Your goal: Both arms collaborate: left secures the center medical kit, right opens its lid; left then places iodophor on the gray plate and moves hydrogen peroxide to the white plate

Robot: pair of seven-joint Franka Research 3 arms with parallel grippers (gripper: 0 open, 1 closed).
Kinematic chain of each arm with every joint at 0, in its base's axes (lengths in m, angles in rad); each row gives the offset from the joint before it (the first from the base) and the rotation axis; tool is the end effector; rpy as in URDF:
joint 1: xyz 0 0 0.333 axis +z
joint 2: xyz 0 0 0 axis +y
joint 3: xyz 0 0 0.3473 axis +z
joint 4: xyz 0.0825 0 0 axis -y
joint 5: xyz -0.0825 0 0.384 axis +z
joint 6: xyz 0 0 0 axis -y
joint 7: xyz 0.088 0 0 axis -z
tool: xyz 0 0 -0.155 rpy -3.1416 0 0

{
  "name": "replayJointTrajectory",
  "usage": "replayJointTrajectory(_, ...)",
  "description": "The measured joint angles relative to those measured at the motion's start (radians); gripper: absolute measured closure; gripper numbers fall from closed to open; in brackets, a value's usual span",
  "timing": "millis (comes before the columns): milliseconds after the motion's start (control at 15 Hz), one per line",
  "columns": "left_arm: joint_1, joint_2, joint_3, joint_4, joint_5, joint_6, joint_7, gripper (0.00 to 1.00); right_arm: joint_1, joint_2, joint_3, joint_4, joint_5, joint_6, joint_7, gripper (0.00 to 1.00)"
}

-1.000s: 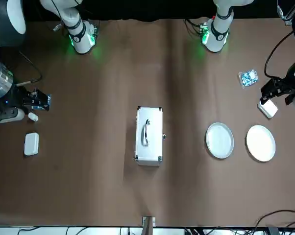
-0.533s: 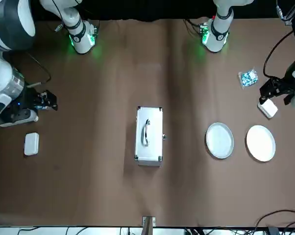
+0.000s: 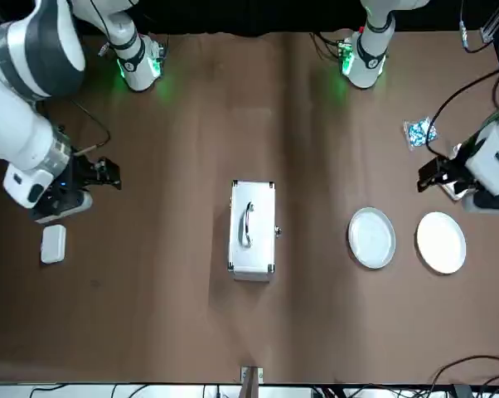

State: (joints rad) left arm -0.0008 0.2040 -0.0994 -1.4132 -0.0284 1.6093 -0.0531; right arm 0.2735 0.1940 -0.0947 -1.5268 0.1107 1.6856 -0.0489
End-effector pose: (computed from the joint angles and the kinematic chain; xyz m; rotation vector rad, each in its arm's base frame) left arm 0.6221 -0.0609 0.5660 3.0930 -0.0679 -0.0164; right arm 0.6088 0.1309 0.5251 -3.0344 -0.3268 0.0613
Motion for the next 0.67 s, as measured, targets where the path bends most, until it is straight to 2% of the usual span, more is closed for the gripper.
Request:
replayJointTrajectory(333, -0.023, 0.102, -0.004, -0.061, -0.011, 0.047, -0.196, 0.00, 0.083, 0.050, 0.002, -0.002, 0.107, 0.011, 0.008, 0.01)
replayJointTrajectory(667, -0.092, 0.124, -0.027, -0.180, -0.011, 0.225, -0.480, 0.00, 0.088, 0.090, 0.001, -0.001, 0.263, 0.054, 0.008, 0.01)
